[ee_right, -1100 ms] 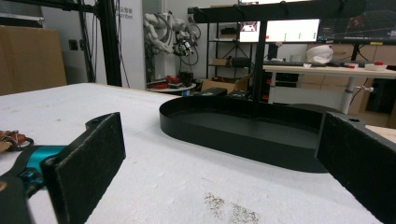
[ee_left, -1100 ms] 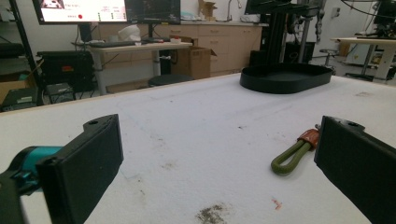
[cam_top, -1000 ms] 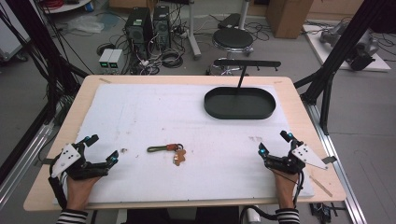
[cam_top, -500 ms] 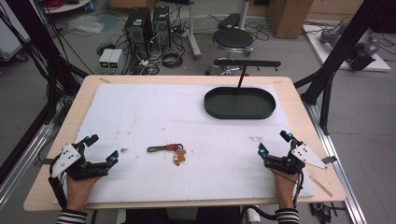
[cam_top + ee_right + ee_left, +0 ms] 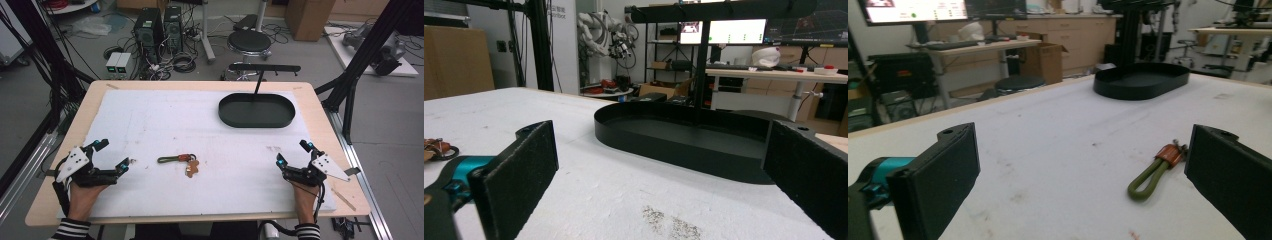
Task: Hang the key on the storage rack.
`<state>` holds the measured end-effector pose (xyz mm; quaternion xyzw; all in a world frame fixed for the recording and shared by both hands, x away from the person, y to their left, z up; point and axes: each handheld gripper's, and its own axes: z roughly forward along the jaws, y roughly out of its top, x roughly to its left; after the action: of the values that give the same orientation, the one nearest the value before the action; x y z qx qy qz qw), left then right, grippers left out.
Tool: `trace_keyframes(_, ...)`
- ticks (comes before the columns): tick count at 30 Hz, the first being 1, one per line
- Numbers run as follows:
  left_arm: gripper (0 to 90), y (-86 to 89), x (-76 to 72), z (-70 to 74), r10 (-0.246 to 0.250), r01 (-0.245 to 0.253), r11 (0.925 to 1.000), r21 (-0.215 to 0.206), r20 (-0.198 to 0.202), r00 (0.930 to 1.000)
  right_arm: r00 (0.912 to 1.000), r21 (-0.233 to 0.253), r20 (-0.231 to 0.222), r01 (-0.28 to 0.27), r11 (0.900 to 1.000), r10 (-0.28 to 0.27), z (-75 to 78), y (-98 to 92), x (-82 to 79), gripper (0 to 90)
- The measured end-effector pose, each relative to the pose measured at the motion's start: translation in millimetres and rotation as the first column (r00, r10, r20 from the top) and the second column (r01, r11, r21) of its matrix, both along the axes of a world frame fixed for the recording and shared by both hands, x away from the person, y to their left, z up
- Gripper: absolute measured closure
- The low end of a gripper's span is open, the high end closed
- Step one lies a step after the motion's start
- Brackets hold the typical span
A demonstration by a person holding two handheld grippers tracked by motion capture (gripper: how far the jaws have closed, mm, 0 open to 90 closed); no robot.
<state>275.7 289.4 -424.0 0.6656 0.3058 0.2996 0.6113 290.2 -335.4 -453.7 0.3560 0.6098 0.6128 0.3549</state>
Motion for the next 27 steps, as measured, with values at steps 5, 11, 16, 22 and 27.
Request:
trace_keyframes(5,1.7,-4.4,10.4,18.4,-0.093,0.095,0.9939,0.056,-0.044,0.9947,1.0,0.005,-0.006,0.0,1.0,0.0,0.0,0.0,-0.4,0.7)
trace_keyframes(11,1.7,-15.2,28.2,43.3,-0.176,0.188,0.9746,0.122,-0.099,0.9794,1.0,0.004,-0.004,0.001,1.0,-0.001,0.0,-0.2,-0.1,0.7)
trace_keyframes(16,1.7,-25.1,46.1,55.8,-0.207,0.238,0.956,0.172,-0.176,0.9622,1.0,0.003,-0.002,0.001,1.0,-0.001,0.0,-0.8,0.2,0.7)
trace_keyframes(22,1.7,-43.5,63.9,63.8,-0.256,0.324,0.9043,0.278,-0.255,0.9324,1.0,0.003,0.0,0.001,1.0,-0.001,-0.1,-0.8,0.3,0.7)
trace_keyframes(27,1.7,-62.8,74.9,68.2,-0.298,0.408,0.8349,0.369,-0.32,0.8994,1.0,0.003,-0.003,0.001,1.0,-0.001,-0.1,-1.0,0.1,0.7)
